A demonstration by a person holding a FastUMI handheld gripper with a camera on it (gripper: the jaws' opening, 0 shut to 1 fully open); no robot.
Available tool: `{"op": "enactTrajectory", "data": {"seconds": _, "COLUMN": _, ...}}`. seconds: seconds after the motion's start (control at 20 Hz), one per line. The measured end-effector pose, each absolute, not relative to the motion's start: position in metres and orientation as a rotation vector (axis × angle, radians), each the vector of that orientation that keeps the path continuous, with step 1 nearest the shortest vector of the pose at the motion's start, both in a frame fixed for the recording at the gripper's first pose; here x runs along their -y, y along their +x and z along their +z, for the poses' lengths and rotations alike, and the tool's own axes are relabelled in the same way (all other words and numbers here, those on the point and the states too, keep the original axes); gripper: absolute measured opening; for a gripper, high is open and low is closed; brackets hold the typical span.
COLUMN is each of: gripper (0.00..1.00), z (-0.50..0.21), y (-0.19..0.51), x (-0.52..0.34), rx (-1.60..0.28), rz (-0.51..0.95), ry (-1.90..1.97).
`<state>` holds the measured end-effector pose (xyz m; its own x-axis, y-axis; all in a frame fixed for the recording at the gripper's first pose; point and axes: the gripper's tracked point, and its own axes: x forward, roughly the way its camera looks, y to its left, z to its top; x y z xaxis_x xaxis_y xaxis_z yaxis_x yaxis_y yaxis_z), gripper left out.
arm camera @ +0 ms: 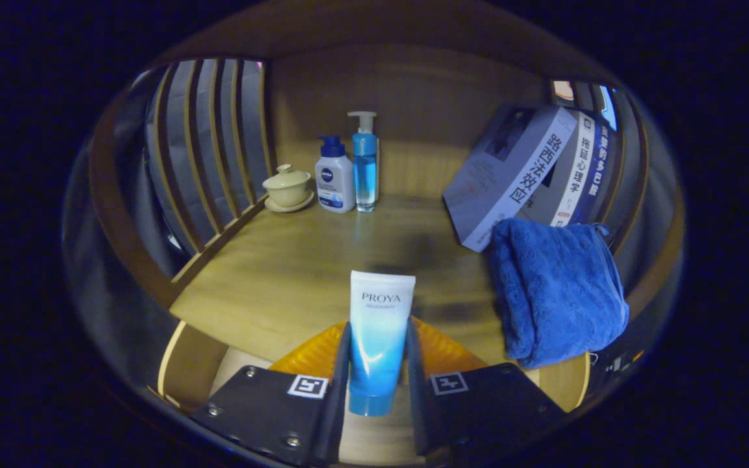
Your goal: Pull open the drawer, take out the items inside it, and place them on the countertop above the cabinet.
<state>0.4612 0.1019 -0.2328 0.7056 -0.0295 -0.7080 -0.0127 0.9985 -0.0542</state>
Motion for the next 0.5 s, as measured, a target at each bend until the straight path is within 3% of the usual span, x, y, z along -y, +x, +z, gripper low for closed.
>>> {"op": "enactTrajectory", "data": {"seconds": 0.5, "gripper": 0.43, "z": -0.259, "y": 0.502, "x": -0.098, "rx": -0.749, "rz": -0.084, "ry": -0.036}}
